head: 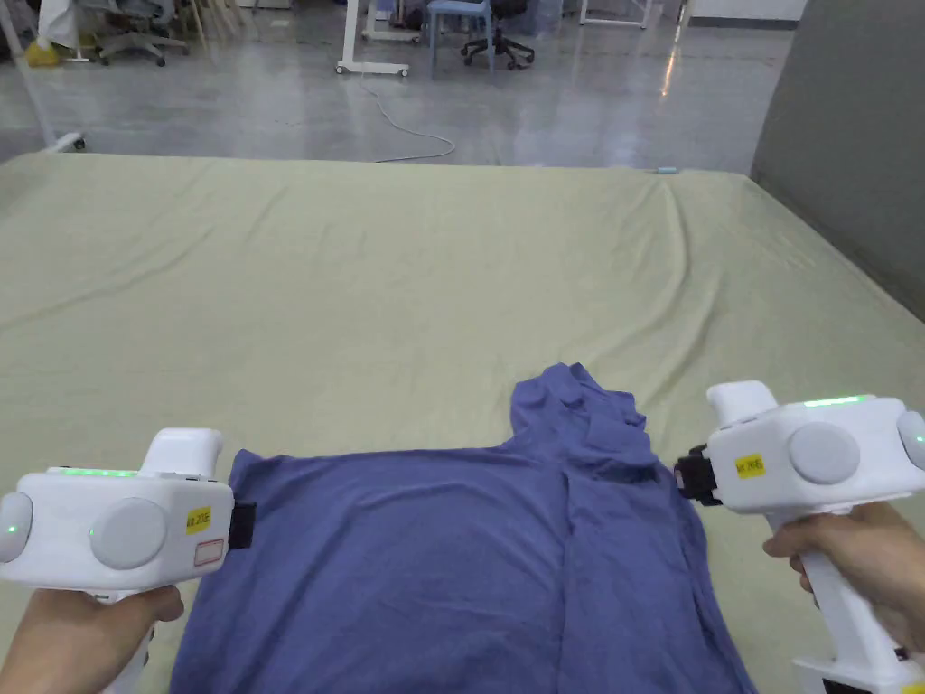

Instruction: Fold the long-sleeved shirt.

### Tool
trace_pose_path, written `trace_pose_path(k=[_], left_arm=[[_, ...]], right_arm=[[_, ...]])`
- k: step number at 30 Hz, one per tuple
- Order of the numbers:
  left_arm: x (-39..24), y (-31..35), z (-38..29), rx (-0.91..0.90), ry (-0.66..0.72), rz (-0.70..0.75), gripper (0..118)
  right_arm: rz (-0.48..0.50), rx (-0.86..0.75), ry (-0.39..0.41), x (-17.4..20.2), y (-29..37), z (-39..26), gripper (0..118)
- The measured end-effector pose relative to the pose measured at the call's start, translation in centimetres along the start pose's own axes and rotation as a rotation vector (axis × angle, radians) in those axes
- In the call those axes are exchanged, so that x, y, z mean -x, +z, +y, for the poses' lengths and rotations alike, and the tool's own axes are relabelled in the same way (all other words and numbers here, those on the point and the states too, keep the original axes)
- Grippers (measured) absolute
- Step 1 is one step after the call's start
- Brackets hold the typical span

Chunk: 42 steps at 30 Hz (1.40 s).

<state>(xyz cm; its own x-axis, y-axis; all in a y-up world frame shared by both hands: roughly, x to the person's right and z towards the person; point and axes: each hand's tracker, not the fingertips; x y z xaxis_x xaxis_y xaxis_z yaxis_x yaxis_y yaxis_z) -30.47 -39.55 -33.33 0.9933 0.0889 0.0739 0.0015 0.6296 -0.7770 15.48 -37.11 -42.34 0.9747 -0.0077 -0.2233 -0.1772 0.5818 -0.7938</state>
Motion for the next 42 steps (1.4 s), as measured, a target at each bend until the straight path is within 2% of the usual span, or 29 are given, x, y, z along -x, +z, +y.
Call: trace_pose_path(k=[7, 8, 9, 10, 11, 12, 15, 18, 20, 22, 23, 24, 28, 34, 38, 42], left_arm=[[0.7, -2.6, 3.0, -0.026, 0.016, -0.017, 0], [0.8, -3.0, 3.7, -0.028, 0.020, -0.022, 0], [1.1, -3.3, 3.6, -0.026, 0.021, -0.030, 0], [1.3, -3.5, 3.5, -0.022, 0.025, -0.037, 0], [1.5, -3.7, 3.3, -0.022, 0.029, -0.039, 0], [1.6, -3.9, 3.7, -0.017, 0.032, -0.041, 0], [2.5, -4.0, 3.1, -0.014, 0.043, -0.032, 0], [3.1, -4.3, 3.1, -0.006, 0.048, -0.023, 0], [3.5, -4.5, 3.2, 0.005, 0.056, -0.029, 0], [3.8, -4.6, 3.0, 0.006, 0.065, -0.023, 0], [3.8, -4.6, 3.0, 0.007, 0.071, -0.018, 0], [3.8, -4.6, 3.0, 0.008, 0.077, -0.014, 0], [3.5, -4.4, 2.8, 0.018, 0.086, -0.019, 0], [2.1, -2.2, 2.6, -0.015, 0.049, -0.053, 0], [1.0, -0.5, 1.9, -0.040, 0.042, -0.081, 0], [-0.2, 1.2, 1.1, -0.053, 0.020, -0.095, 0]], right_arm=[[-0.013, 0.022, -0.046, 0.1, -10.3, 14.6, 0], [-0.011, 0.042, -0.063, 0.0, -12.1, 16.2, 15], [-0.004, 0.082, -0.081, -0.2, -14.0, 17.6, 58], [-0.007, 0.111, -0.101, 0.3, -15.6, 18.4, 83], [-0.026, 0.121, -0.109, 0.2, -17.1, 19.2, 88], [-0.024, 0.147, -0.115, 0.0, -18.6, 20.0, 83], [-0.048, 0.236, -0.132, -0.1, -22.5, 21.0, 80], [-0.059, 0.303, -0.132, 0.4, -25.2, 20.6, 58], [-0.060, 0.347, -0.125, 0.8, -26.5, 19.9, 52], [-0.082, 0.309, -0.117, 1.2, -27.0, 19.5, 41], [-0.084, 0.299, -0.116, 1.3, -26.5, 19.4, 28], [-0.079, 0.280, -0.120, 1.3, -26.0, 19.5, 3], [-0.087, 0.187, -0.130, 1.4, -22.1, 19.2, 3], [0.019, -0.017, -0.010, 2.6, -9.2, 15.6, 3], [0.047, -0.046, 0.036, 3.5, -3.3, 10.1, 3], [0.060, -0.030, 0.006, 4.4, -2.1, 3.6, 3]])
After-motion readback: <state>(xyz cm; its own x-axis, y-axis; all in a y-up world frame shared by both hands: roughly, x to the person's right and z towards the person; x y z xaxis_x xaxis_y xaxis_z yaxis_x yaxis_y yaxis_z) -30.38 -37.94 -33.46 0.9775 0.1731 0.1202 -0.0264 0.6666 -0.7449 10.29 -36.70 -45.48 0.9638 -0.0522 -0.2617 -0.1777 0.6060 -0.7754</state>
